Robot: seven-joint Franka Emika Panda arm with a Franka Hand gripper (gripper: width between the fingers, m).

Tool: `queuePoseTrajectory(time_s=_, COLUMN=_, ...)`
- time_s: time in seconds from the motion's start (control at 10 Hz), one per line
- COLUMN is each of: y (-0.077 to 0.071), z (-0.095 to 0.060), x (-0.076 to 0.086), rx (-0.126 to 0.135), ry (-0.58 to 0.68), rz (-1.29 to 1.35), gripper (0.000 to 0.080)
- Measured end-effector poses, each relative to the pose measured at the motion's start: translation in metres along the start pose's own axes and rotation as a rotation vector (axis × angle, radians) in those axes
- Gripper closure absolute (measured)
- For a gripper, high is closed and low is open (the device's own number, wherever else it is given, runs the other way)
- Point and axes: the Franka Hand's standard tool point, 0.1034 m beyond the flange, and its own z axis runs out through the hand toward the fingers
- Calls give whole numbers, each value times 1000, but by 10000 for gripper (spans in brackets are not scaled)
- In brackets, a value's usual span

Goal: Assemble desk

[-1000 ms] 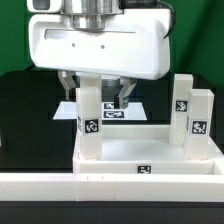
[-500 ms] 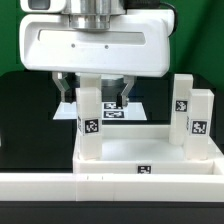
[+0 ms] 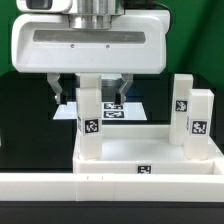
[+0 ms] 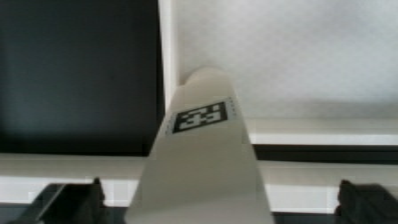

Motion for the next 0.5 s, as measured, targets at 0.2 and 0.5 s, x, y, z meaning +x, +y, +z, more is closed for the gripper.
queuePoseTrajectory(time_s=0.2, y=0, z=0, x=0, rx=-2, ry=2, rz=-8, gripper=381)
queuePoseTrajectory(time_s=0.5, y=1, z=0, x=0, rx=-2, ry=2, rz=-7, gripper=511)
